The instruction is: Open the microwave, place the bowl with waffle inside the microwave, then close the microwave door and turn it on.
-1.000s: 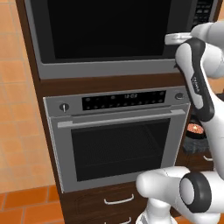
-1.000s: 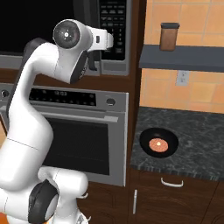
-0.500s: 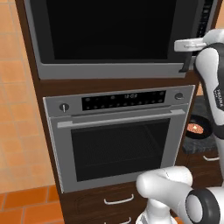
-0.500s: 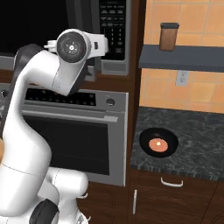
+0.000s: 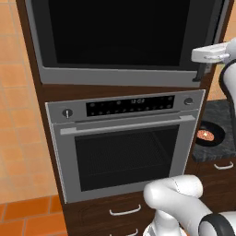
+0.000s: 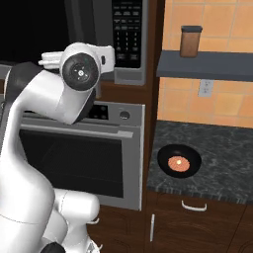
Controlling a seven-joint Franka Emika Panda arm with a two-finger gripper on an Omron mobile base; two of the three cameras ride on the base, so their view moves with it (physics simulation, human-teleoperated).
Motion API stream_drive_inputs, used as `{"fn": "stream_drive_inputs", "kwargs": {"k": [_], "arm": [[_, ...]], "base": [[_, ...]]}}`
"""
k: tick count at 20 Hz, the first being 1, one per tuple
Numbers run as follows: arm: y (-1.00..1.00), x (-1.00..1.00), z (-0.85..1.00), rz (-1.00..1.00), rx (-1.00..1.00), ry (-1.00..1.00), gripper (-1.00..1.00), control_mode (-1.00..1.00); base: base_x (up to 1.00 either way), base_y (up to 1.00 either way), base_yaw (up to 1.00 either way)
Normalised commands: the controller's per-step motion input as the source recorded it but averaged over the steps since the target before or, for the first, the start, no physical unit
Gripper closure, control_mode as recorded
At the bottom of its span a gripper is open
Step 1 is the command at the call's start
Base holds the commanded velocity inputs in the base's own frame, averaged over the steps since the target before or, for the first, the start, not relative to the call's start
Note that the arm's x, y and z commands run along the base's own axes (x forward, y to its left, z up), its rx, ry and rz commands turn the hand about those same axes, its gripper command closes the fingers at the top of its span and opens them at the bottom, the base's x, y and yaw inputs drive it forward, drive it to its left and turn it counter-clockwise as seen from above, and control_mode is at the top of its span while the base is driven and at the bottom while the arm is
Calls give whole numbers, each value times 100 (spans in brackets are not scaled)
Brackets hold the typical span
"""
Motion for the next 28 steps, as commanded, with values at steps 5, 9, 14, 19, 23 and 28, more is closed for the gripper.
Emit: {"fn": "stream_drive_inputs", "kwargs": {"k": [5,9,14,19,23,28], "arm": [[59,-68,0,15,0,-9,100,-100],[94,-74,0,13,-9,-12,100,-100],[97,-76,0,8,-17,-1,100,-100],[75,-71,1,4,-16,0,100,-100],[52,-70,4,1,-12,0,100,-100],[-32,-70,0,-1,8,-16,100,-100]], "base": [[0,0,0],[0,0,0],[0,0,0],[0,0,0],[0,0,0],[0,0,0]]}}
